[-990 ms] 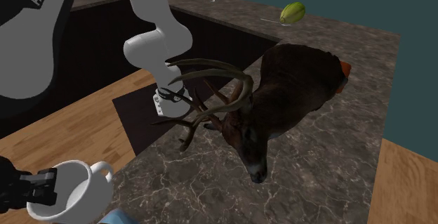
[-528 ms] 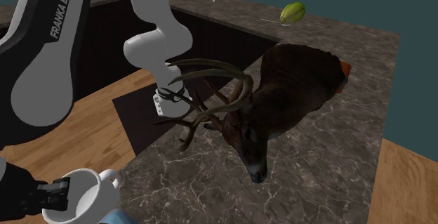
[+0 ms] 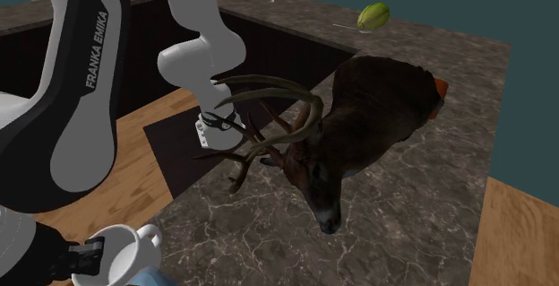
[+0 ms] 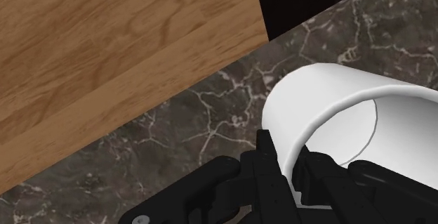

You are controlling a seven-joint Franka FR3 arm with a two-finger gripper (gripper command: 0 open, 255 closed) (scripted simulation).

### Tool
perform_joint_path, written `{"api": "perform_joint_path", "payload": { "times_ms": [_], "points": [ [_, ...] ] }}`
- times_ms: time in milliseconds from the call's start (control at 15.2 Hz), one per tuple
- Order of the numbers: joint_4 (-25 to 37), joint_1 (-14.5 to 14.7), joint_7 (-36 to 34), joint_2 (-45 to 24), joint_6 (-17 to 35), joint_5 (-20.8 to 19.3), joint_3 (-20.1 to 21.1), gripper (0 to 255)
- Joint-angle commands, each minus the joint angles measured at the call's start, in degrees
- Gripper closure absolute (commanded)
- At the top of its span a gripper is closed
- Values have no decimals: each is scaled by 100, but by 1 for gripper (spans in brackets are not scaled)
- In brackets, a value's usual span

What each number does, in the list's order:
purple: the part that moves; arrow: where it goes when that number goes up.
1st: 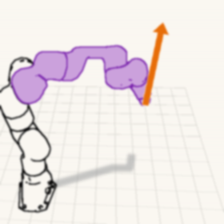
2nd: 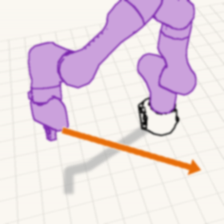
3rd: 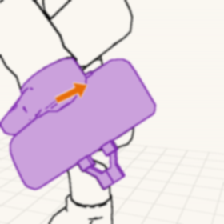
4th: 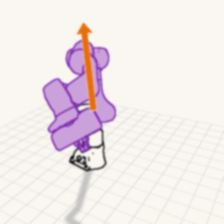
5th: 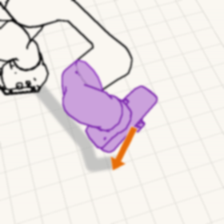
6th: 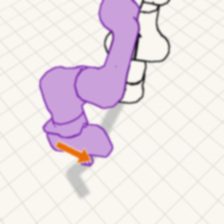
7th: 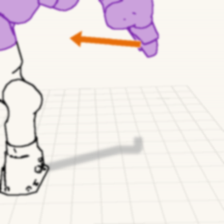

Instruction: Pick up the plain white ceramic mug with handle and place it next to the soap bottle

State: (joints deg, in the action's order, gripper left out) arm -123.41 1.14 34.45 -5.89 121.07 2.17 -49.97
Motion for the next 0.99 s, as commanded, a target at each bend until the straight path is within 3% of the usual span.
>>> {"api": "perform_joint_path", "payload": {
  "times_ms": [0, 330, 396, 726, 924],
  "points": [
    [-17, -6, 16, -23, 35, 22, 2, 255],
    [-17, -7, 16, -23, 35, 22, 2, 255],
    [-17, -6, 16, -23, 35, 22, 2, 0],
    [-17, -7, 16, -23, 35, 22, 2, 0],
    [353, 66, -178, 279, -529, -240, -23, 0]
  ]
}}
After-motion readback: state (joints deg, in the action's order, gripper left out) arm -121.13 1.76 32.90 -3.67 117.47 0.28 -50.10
